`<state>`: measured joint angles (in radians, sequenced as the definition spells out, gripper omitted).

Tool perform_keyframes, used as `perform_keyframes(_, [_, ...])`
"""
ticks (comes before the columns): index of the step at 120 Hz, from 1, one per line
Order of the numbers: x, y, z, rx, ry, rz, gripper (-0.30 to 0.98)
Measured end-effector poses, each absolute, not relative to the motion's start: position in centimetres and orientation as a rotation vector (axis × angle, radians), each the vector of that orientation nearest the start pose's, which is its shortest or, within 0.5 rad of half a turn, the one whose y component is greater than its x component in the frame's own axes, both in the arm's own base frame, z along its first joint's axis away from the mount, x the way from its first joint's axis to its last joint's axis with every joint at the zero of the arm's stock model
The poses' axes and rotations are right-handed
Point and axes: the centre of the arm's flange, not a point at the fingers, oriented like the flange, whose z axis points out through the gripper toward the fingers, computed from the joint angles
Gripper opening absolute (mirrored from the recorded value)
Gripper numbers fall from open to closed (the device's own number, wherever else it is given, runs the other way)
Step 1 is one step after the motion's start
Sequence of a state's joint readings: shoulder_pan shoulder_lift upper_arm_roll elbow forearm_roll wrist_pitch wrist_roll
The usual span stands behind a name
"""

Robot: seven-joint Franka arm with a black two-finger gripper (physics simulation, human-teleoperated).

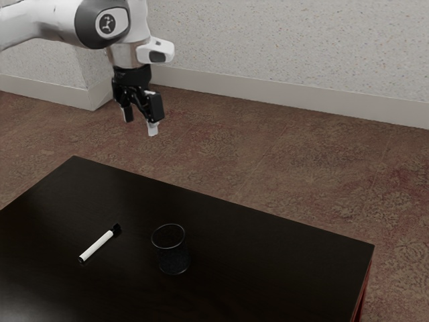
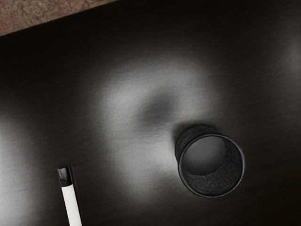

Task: Put the marker into the pen holder.

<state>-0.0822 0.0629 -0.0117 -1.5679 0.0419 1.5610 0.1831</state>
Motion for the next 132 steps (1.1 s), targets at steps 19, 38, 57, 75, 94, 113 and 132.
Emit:
perform_keyframes(19, [56.5,-2.9,52.5,-3.082,0.411,0.244,0.69])
perform_keyframes(38, [56.4,3.8,33.1,-3.104,0.310,0.469,0.69])
perform_keyframes(57, [56.7,5.6,27.9,-3.100,0.340,0.323,0.69])
perform_keyframes(75, [55.6,11.0,27.2,-3.094,0.241,0.211,0.69])
perform_keyframes(94, [53.1,12.2,25.0,-3.098,0.241,0.198,0.69])
perform_keyframes(113, [53.2,12.7,24.5,-3.087,0.268,0.149,0.69])
perform_keyframes(132, [53.3,12.9,24.3,-3.079,0.293,0.120,0.69])
